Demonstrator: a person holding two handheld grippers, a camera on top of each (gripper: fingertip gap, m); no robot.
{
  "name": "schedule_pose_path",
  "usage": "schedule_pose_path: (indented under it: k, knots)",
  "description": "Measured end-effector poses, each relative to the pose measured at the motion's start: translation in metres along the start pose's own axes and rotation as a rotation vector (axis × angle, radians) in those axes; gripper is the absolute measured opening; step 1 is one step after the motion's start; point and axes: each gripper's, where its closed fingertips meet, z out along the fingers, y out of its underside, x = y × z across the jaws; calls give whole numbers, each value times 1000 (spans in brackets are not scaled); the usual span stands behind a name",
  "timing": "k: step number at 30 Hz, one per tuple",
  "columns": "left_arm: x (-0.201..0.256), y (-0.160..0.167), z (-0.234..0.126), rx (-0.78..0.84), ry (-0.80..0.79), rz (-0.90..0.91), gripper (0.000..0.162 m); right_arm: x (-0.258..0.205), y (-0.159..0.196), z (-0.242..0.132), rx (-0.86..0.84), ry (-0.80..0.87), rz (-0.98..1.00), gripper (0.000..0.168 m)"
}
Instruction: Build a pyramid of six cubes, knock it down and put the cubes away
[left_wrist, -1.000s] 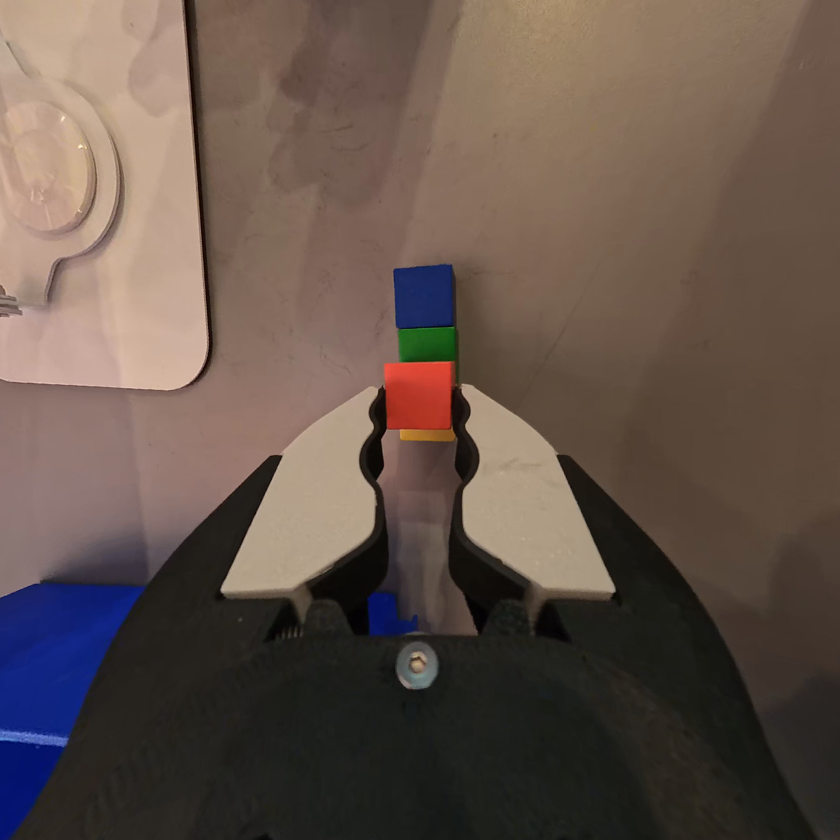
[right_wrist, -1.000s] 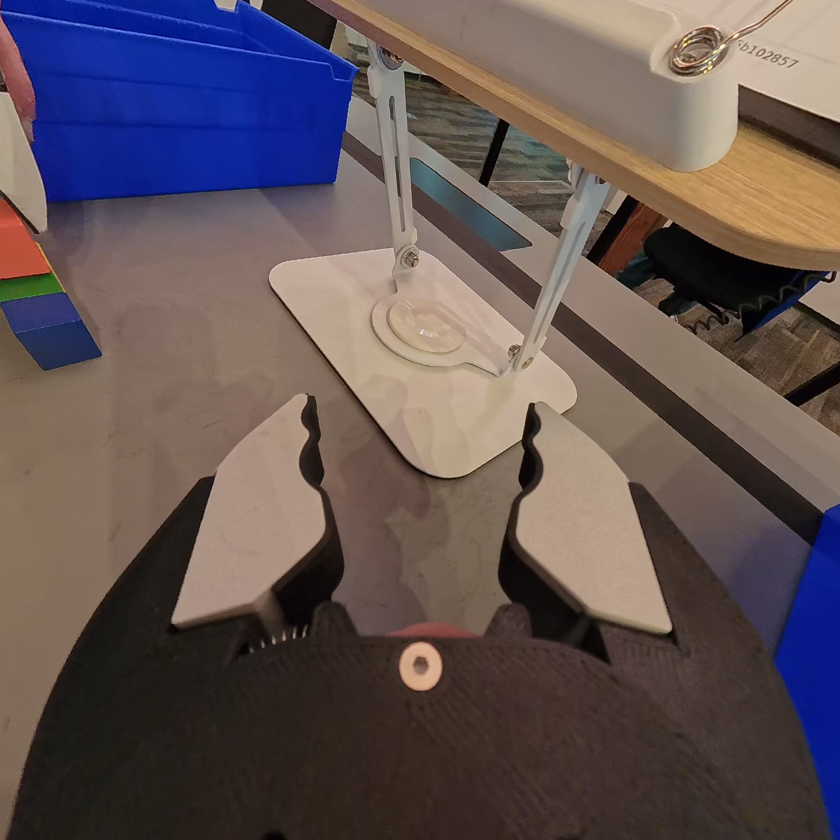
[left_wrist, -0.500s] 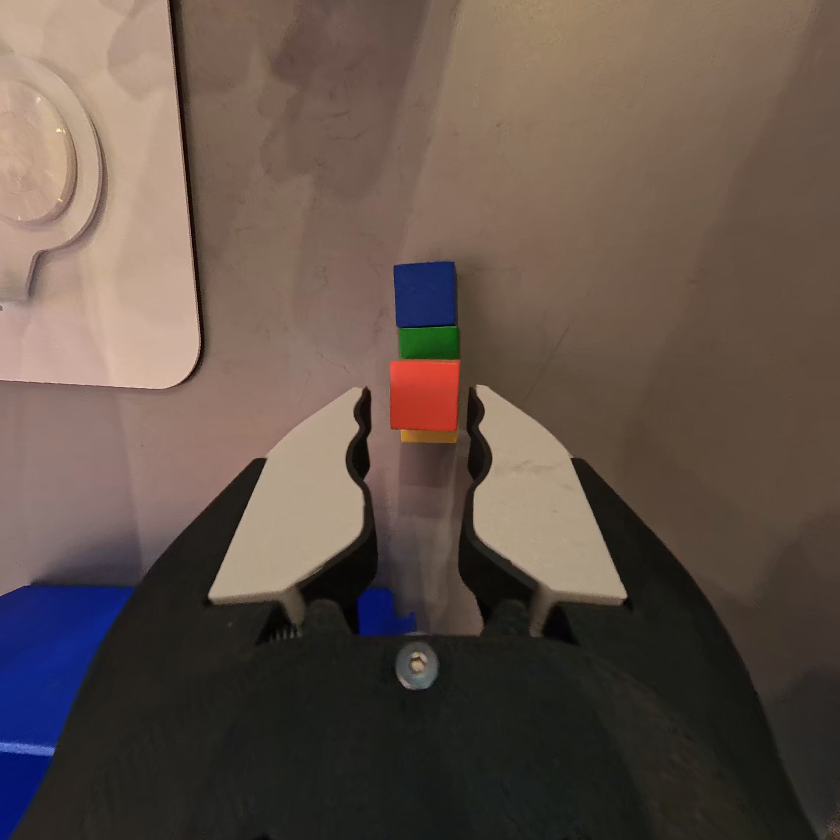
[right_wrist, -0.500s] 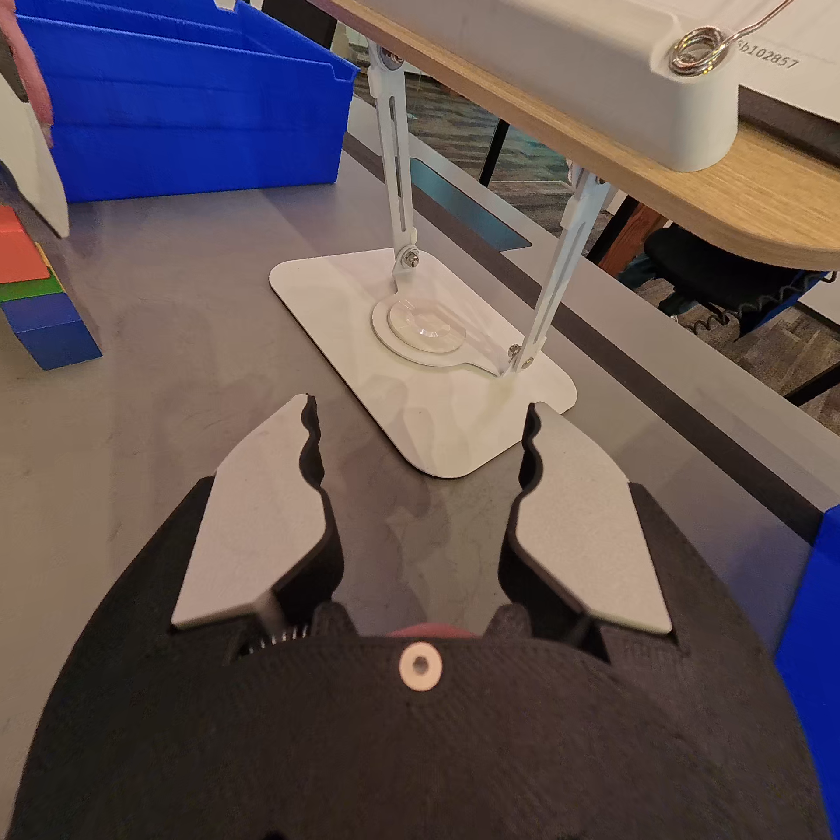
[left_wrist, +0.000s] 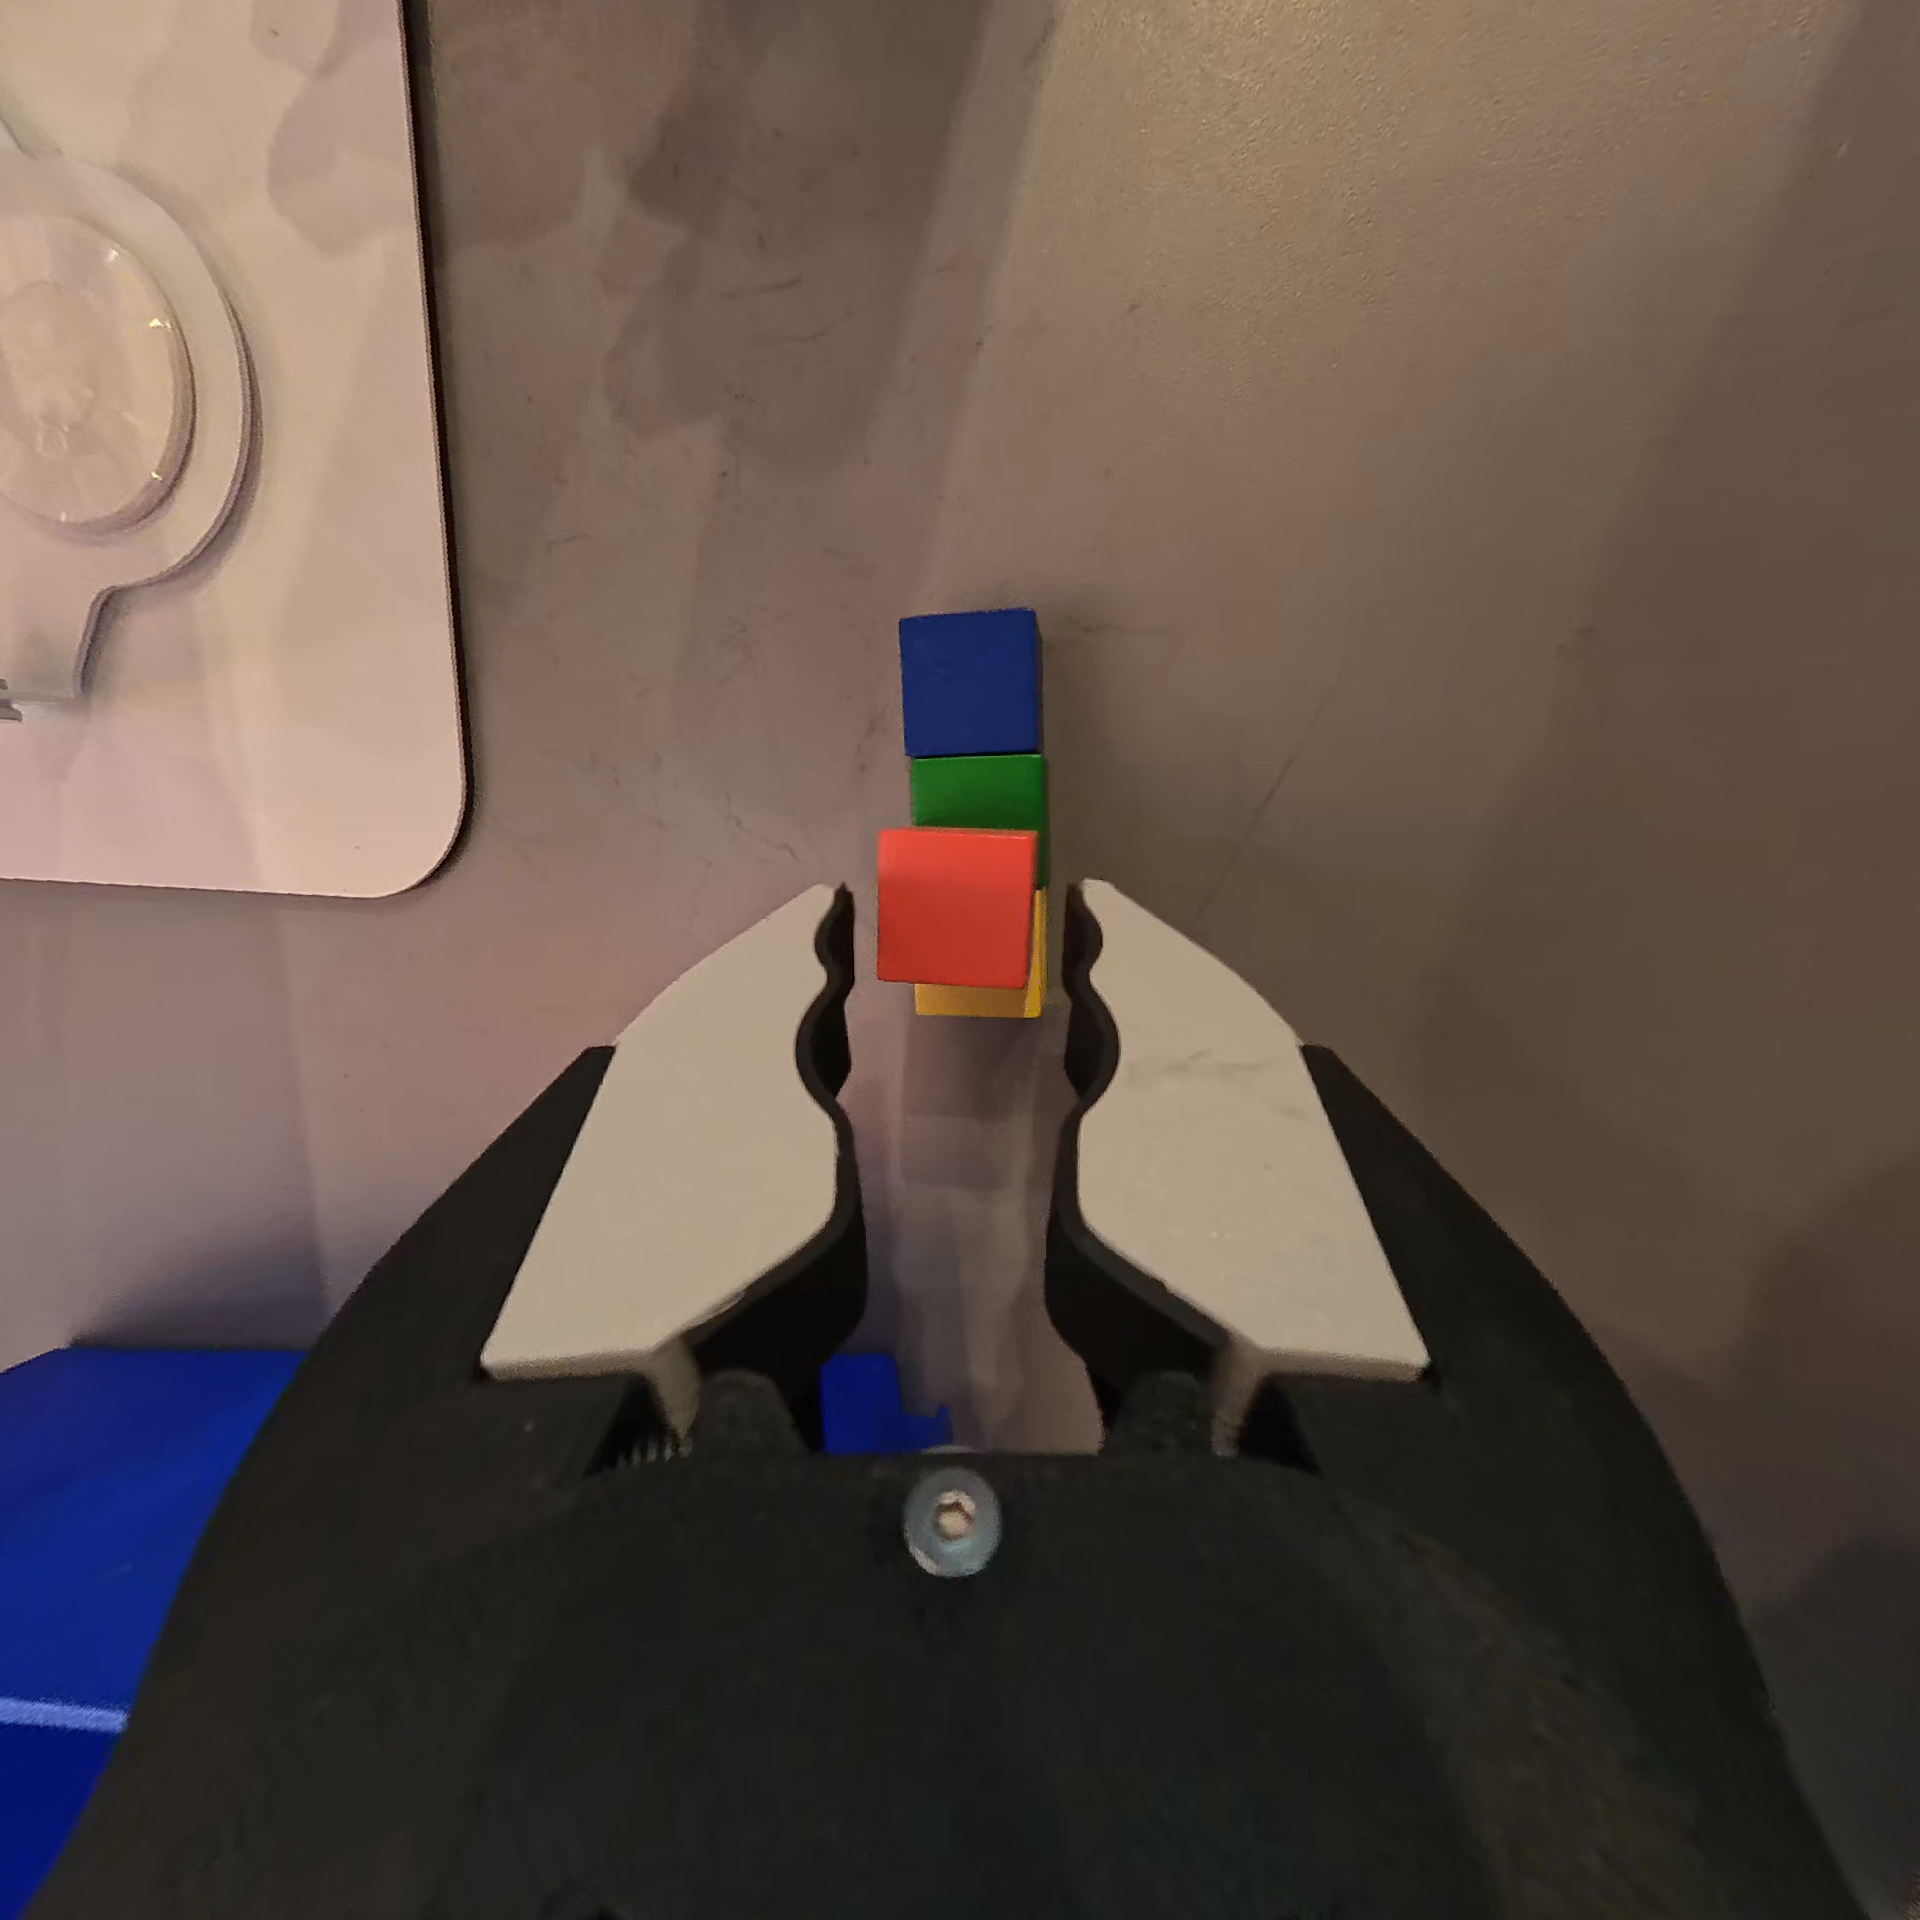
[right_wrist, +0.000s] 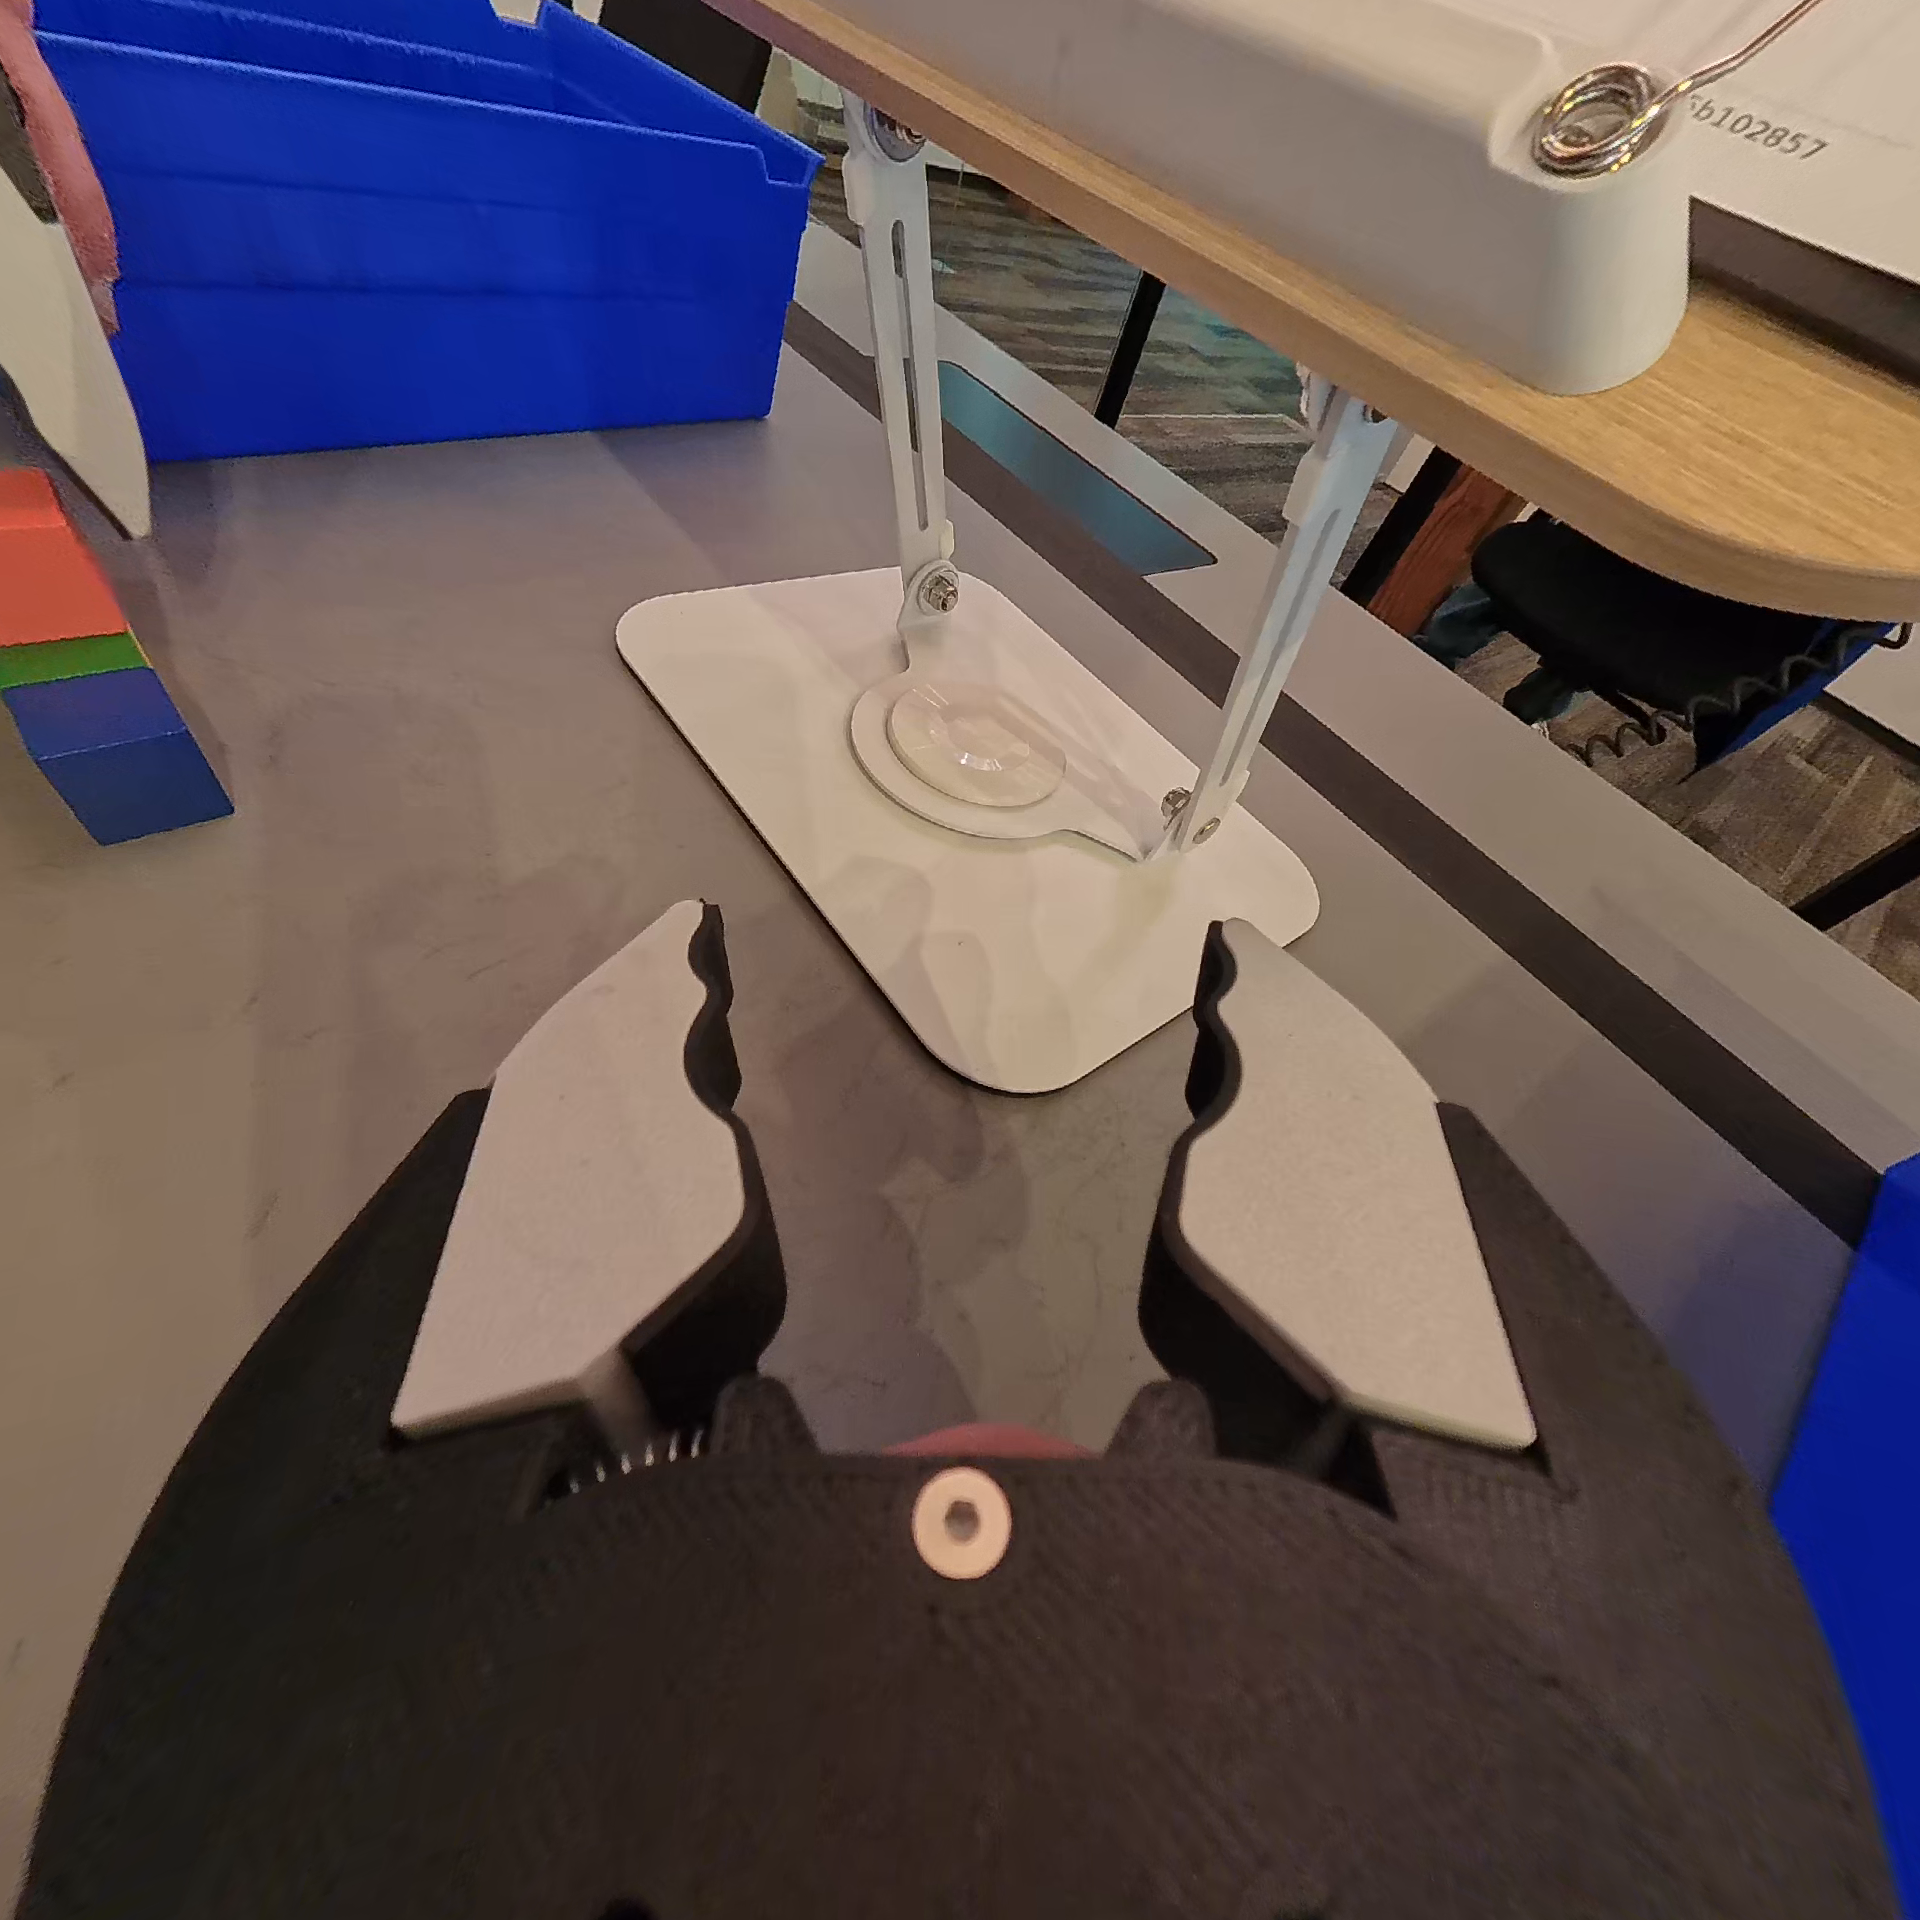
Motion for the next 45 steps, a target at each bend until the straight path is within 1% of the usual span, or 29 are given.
schedule_pose_path:
  k: [2, 6, 8, 11, 12, 14, 16, 17, 19, 21, 23, 25, 27, 29, 32, 34, 38, 41, 43, 45]
  knots:
    - [0, -1, -1, 12, 2, -2, 38, 0, 0, 0, 0, 0, 0, 86]
    - [-1, -6, -8, 36, -20, -21, 46, 0, 0, 0, 2, 0, 2, 86]
    - [3, -16, -25, 81, -30, -4, 48, 0, 0, 0, 3, 0, 3, 86]
    - [-11, -19, -68, 129, -132, -5, 45, 0, 0, 0, 2, 0, 3, 86]
    - [-24, -16, -86, 149, -198, -14, 41, 0, 0, 0, 2, 0, 3, 86]
    - [-55, 0, -119, 161, -306, -52, 39, 1, 0, 0, 3, 0, 4, 86]
    - [-86, 23, -141, 175, -357, -116, 39, 0, 0, 0, 2, 0, 3, 86]
    - [-101, 36, -146, 175, -371, -142, 39, 0, 0, 0, 2, 1, 2, 86]
    - [-131, 63, -145, 155, -400, -156, 38, 1, 0, 0, 3, 1, 4, 86]
    - [-160, 90, -132, 137, -392, -197, 38, 1, -1, -1, 7, 2, 9, 86]
    - [-186, 117, -113, 98, -381, -239, 40, 1, -1, -1, 8, 1, 12, 86]
    - [-206, 143, -90, 23, -375, -244, 39, 1, -1, -1, 9, -1, 14, 86]
    - [-219, 163, -67, -44, -346, -245, 38, 1, -1, -1, 9, -6, 17, 86]
    - [-228, 176, -49, -94, -329, -244, 38, 1, -1, -1, 9, -8, 20, 86]
    - [-240, 189, -30, -164, -324, -229, 38, 2, -1, -1, 10, -10, 23, 86]
    - [-244, 192, -22, -178, -313, -240, 42, 2, -1, -1, 12, -11, 25, 86]
    - [-240, 192, -23, -187, -294, -246, 40, 2, -1, -1, 12, -12, 27, 86]
    - [-224, 190, -25, -211, -260, -230, 40, 1, -1, -1, 11, -12, 24, 86]
    - [-208, 188, -29, -228, -215, -229, 33, 1, -1, -1, 10, -12, 23, 86]
    - [-204, 186, -35, -228, -239, -203, 35, 1, -1, -1, 9, -11, 21, 86]
